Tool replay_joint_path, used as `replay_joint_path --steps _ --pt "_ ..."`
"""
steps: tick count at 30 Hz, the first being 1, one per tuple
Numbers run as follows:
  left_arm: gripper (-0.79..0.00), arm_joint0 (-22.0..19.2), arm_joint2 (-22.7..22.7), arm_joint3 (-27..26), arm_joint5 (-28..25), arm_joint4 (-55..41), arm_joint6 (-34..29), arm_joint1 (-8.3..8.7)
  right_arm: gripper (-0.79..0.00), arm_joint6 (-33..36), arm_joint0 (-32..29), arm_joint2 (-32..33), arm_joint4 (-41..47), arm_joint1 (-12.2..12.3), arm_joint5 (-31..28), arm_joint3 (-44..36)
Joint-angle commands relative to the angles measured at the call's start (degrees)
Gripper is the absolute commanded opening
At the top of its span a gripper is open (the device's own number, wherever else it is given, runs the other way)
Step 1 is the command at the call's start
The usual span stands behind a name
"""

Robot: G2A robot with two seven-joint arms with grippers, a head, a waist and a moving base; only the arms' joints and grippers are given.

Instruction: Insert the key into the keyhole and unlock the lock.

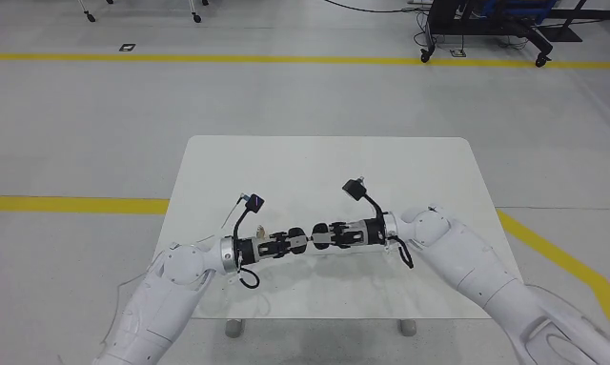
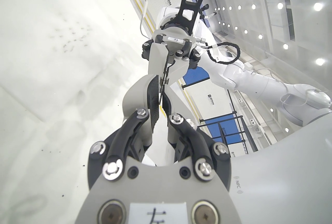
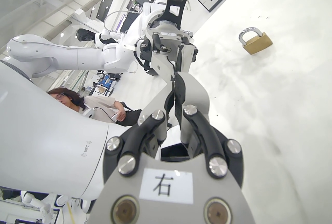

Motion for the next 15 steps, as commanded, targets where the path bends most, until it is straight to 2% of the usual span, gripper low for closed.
replay_joint_path --steps 1,4,9,11,15 --pt "0.0 0.2 -0.4 0.1 -0.1 -1.7 1.0 0.02 -0.785 -0.7 -0.1 0.3 0.4 0.3 -0.7 0.3" --pt "0.0 0.5 -1.8 0.2 -0.3 -4.2 3.6 0.11 -0.785 -3.3 -0.7 1.7 0.6 1.1 -3.2 1.0" --pt "0.0 0.6 -1.9 0.2 -0.3 -4.3 3.8 0.12 -0.785 -9.3 -3.7 6.7 -0.1 3.3 -9.0 2.8" --pt "0.0 0.6 -1.9 0.2 -0.3 -4.3 3.8 0.12 -0.785 -11.3 -6.2 10.2 1.6 4.2 -9.0 1.7" --pt "0.0 0.6 -1.9 0.2 -0.3 -4.3 3.8 0.12 -0.785 -11.3 -6.2 10.2 1.6 4.2 -9.0 1.7"
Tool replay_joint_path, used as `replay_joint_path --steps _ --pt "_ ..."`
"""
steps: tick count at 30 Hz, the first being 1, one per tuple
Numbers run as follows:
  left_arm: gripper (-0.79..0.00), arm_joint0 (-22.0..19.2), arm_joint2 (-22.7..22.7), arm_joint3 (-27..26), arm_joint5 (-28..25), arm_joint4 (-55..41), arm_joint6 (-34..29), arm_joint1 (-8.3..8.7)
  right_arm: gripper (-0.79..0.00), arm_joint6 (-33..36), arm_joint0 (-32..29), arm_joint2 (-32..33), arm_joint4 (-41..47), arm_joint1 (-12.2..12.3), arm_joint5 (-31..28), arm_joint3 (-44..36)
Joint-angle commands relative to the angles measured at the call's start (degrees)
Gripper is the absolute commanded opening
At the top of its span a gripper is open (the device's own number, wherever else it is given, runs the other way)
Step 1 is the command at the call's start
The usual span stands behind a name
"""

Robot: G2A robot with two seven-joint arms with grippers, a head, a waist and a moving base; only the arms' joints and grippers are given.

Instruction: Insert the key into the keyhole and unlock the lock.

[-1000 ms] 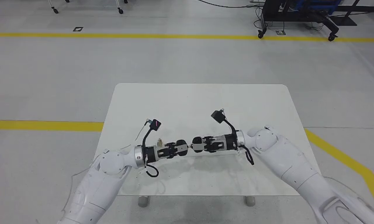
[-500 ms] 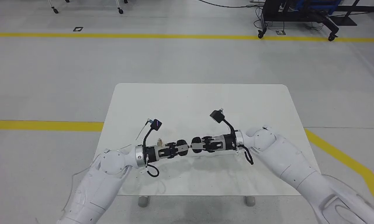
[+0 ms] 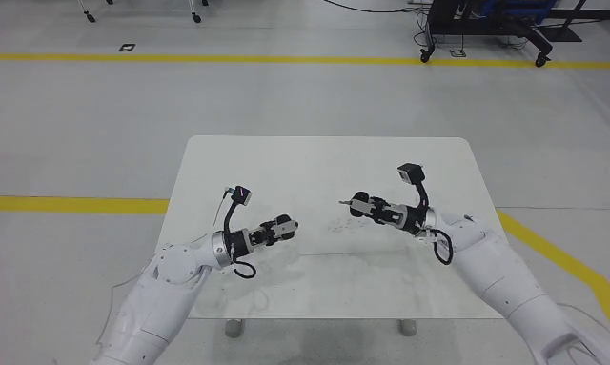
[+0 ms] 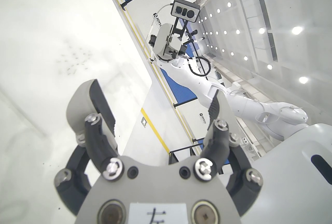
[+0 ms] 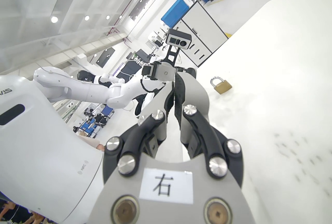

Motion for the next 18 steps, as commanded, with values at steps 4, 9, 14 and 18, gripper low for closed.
replay_joint_path --steps 4,9,14,18 --pt "0.0 -0.3 -0.9 -1.6 -0.1 6.1 2.2 0.28 -0.785 0.1 0.1 -0.2 -0.1 0.0 0.0 0.0" --pt "0.0 3.7 -8.0 -12.9 0.7 29.7 9.5 2.13 -0.785 0.1 0.1 -0.2 -0.1 0.0 0.0 0.0" --pt "0.0 7.5 -9.9 -18.7 5.4 60.9 11.1 3.42 -0.785 0.1 0.1 -0.2 -0.1 0.0 0.0 0.0" --pt "0.0 6.6 -4.8 -16.3 11.4 72.3 12.7 2.89 -0.785 0.1 0.1 -0.2 -0.1 0.0 0.0 0.0"
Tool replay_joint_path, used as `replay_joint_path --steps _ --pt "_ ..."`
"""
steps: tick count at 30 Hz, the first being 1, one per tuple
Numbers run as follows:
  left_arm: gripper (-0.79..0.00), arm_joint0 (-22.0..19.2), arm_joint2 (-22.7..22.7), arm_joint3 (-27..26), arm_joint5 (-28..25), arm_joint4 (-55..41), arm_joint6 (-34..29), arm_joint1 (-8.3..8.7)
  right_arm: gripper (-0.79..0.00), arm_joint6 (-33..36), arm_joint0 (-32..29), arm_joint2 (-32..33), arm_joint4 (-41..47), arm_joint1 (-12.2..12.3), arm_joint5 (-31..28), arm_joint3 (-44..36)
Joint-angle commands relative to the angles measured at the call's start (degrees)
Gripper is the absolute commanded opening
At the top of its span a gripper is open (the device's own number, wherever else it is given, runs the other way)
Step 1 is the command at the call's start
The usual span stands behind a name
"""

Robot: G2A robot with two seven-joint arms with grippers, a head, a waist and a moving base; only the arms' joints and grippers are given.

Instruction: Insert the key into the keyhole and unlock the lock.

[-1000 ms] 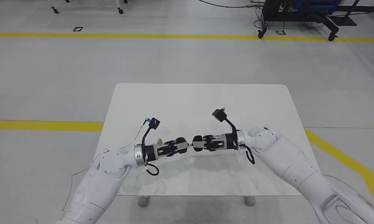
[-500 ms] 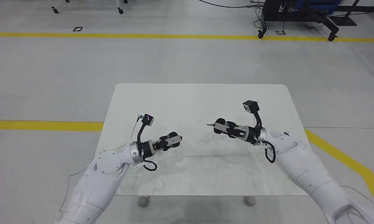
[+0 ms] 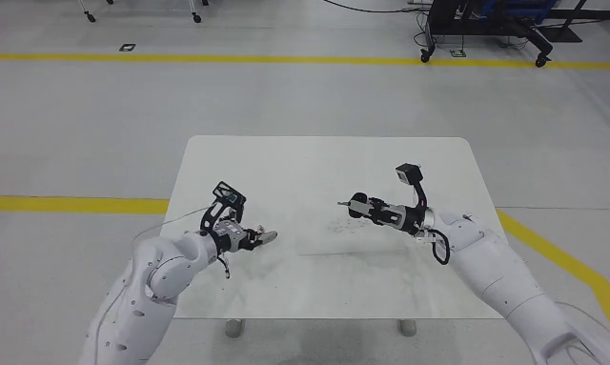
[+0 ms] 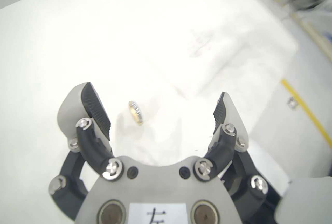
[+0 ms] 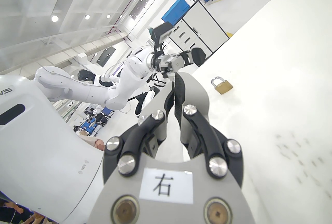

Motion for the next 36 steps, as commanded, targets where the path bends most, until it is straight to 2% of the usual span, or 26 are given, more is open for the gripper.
replay_joint_path --steps 1,5,9,11,14,17,19,20,21,36 --pt "0.0 -1.0 2.6 1.8 2.8 4.9 0.4 -0.38 -0.785 0.0 0.0 0.0 0.0 0.0 0.0 0.0" --pt "-0.006 -3.1 6.5 5.0 7.3 9.9 1.0 -1.13 -0.785 0.0 0.0 0.0 0.0 0.0 0.0 0.0" --pt "-0.289 -4.2 8.0 6.5 7.7 9.1 0.6 -1.56 -0.785 0.0 0.0 0.0 0.0 0.0 0.0 0.0" --pt "-0.4 -4.4 8.1 6.8 8.1 9.2 0.6 -1.61 -0.785 0.0 0.0 0.0 0.0 0.0 0.0 0.0" --pt "-0.533 -4.3 8.2 6.6 8.2 9.3 0.7 -1.65 -0.785 0.0 0.0 0.0 0.0 0.0 0.0 0.0" --pt "-0.551 -4.0 7.9 5.9 8.6 9.9 0.5 -1.6 -0.785 0.0 0.0 0.0 0.0 0.0 0.0 0.0" --pt "-0.6 -3.5 8.0 5.2 9.8 11.2 0.3 -1.59 -0.785 0.0 0.0 0.0 0.0 0.0 0.0 0.0" --pt "-0.668 -3.3 8.1 4.9 10.0 11.3 0.3 -1.59 -0.785 0.0 0.0 0.0 0.0 0.0 0.0 0.0" --pt "-0.785 -3.1 8.1 4.7 10.1 11.8 0.1 -1.57 -0.785 0.0 0.0 0.0 0.0 0.0 0.0 0.0" --pt "-0.785 -1.6 7.8 2.8 10.7 15.6 -0.3 -1.41 -0.785 0.0 0.0 0.0 0.0 0.0 0.0 0.0"
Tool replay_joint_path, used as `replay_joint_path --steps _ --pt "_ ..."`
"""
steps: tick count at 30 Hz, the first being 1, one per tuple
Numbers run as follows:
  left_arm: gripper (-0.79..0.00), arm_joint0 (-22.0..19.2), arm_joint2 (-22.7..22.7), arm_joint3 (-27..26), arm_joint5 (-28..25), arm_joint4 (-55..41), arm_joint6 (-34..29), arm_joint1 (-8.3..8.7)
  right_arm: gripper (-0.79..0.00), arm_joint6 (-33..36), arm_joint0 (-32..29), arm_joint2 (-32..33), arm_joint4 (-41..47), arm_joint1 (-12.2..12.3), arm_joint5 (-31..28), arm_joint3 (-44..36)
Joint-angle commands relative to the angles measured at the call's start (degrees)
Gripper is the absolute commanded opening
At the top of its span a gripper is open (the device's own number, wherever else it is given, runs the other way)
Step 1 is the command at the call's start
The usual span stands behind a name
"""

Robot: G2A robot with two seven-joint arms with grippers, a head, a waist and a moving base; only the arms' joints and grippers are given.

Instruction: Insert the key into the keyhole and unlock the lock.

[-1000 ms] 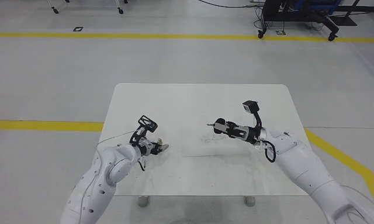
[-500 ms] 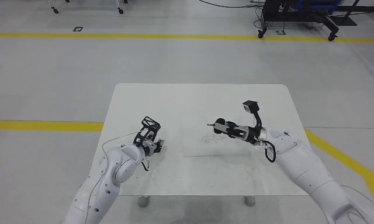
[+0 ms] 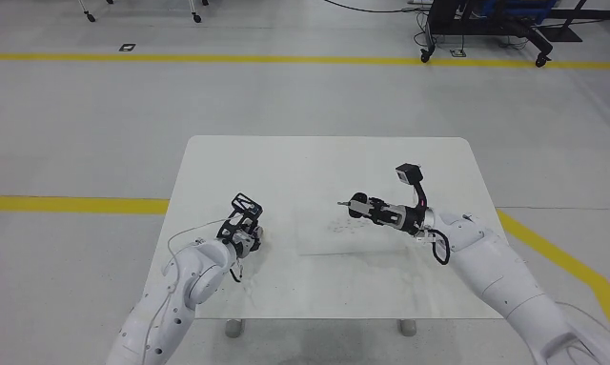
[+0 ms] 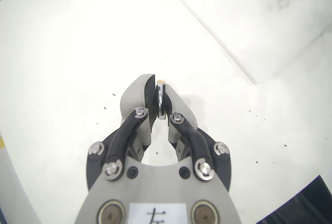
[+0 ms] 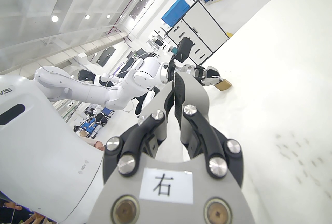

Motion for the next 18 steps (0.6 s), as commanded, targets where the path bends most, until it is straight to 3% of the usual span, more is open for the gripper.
replay_joint_path --steps 1,15,18 --pt "-0.785 -0.1 0.0 0.2 -0.2 -0.6 -0.1 -0.05 -0.785 0.0 0.0 0.0 0.0 0.0 0.0 0.0" --pt "-0.785 0.7 -1.1 -0.6 1.5 -3.9 -3.1 -0.21 -0.785 0.0 0.0 0.0 0.0 0.0 0.0 0.0" --pt "-0.714 0.7 -1.0 -0.4 1.6 -3.5 -3.4 -0.24 -0.785 0.0 0.0 0.0 0.0 0.0 0.0 0.0"
